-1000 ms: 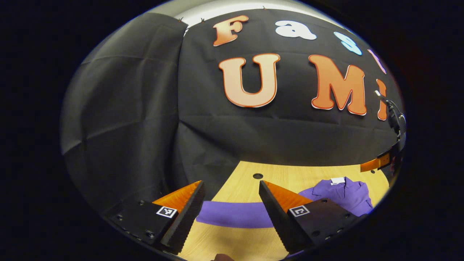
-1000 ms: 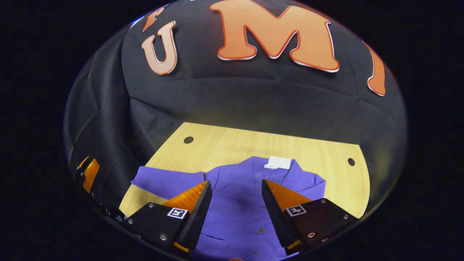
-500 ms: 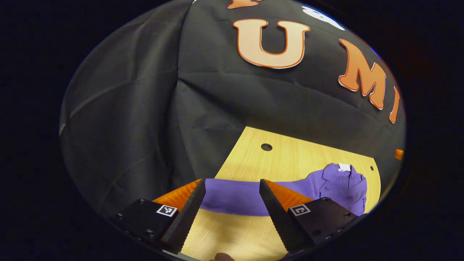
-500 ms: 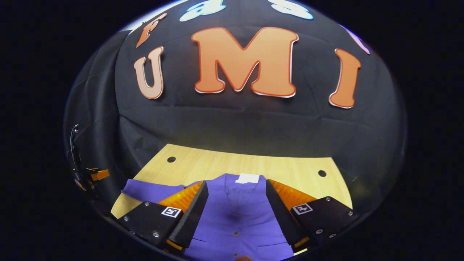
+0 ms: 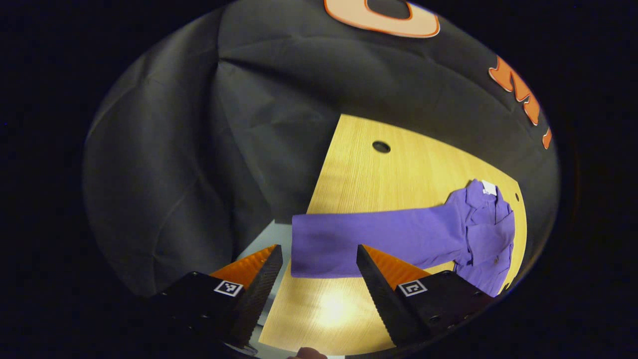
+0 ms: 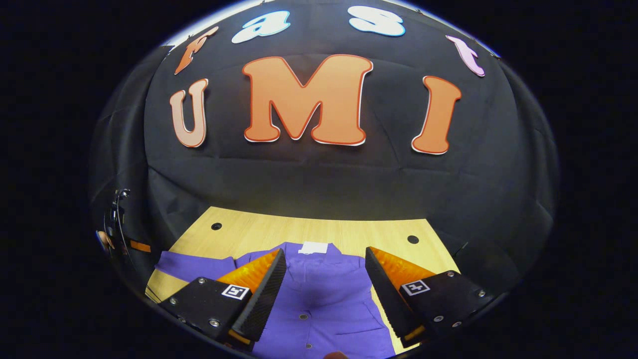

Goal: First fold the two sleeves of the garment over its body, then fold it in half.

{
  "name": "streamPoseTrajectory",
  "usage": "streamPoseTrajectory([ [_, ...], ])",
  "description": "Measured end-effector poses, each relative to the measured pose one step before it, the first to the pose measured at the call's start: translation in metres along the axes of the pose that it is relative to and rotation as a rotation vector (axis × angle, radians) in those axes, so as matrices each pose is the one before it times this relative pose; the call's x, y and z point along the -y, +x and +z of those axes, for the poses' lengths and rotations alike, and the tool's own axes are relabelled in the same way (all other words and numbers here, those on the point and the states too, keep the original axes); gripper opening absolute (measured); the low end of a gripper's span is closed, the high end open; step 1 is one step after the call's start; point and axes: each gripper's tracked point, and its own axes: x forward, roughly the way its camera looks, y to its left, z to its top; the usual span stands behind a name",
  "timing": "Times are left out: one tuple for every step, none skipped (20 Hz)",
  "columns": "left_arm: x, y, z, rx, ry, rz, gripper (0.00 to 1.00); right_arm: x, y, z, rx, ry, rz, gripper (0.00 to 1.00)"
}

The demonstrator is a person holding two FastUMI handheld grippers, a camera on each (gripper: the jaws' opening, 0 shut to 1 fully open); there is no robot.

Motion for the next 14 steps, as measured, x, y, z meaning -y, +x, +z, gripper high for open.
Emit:
streamPoseTrajectory([
  [0.00217, 0.00797, -0.00572, -0.04638, -0.00176, -0.01427, 0.97, 0.00144, -0.00482, -0.00303, -0.00421, 0.0123, -0.0074, 0.95],
  [0.00225, 0.00779, -0.00487, -0.03617, -0.00347, -0.01372, 0.98, 0.0026, -0.00402, -0.00326, -0.00525, 0.01151, -0.01048, 1.0],
  [0.00094, 0.01073, -0.00355, -0.03163, -0.0079, -0.01204, 0.98, 0.0037, -0.00351, -0.00304, -0.00067, 0.00515, -0.01348, 0.95],
  [-0.00039, 0.0093, -0.00583, -0.03557, -0.00829, -0.01236, 0.98, 0.00304, -0.00414, -0.00125, 0.0054, -0.00237, -0.01225, 0.95],
  [-0.00085, 0.01072, -0.00647, -0.03673, -0.01201, -0.01173, 0.98, 0.00303, -0.00408, -0.00198, 0.00341, -0.00581, -0.01033, 0.95],
  [-0.00267, 0.00883, -0.00616, -0.03524, -0.01349, -0.00069, 0.98, 0.00147, -0.00413, -0.00189, 0.00366, -0.00671, -0.0059, 0.95],
  [-0.00478, 0.00927, -0.00392, -0.02384, -0.01392, 0.00561, 0.98, 0.00264, -0.00387, -0.0025, 0.00069, -0.00846, -0.01235, 0.95],
  [-0.00248, 0.00848, -0.00399, -0.01813, -0.01121, 0.00189, 0.98, 0.00287, -0.00409, -0.00345, -0.00413, -0.00882, -0.01296, 0.95],
  [0.00008, 0.00432, -0.003, -0.01648, -0.00781, -0.00108, 0.98, 0.00386, -0.0029, -0.00232, -0.00484, -0.00594, -0.01667, 0.95],
  [0.0005, 0.00406, -0.00232, -0.01946, -0.008, -0.00402, 0.98, 0.00169, -0.00167, -0.00271, -0.0035, 0.00093, -0.00556, 0.95],
  [-0.00205, 0.00356, -0.004, -0.01866, -0.00836, 0.0118, 0.98, 0.00018, -0.0031, -0.0023, -0.00701, 0.00468, -0.00384, 0.95],
  [-0.00151, -0.00012, -0.00196, -0.01517, -0.00698, 0.01968, 0.98, 0.00077, -0.00199, -0.00244, -0.005, 0.00595, 0.00075, 0.95],
  [0.00283, 0.00207, 0.00261, 0.01121, 0.00504, -0.00451, 0.98, 0.001, -0.00035, -0.00192, -0.00698, 0.00192, -0.00023, 0.95],
  [0.00366, 0.00002, -0.00214, -0.00785, -0.00752, -0.00783, 0.95, 0.00385, -0.00037, -0.00253, -0.00628, -0.00076, -0.00304, 0.95],
])
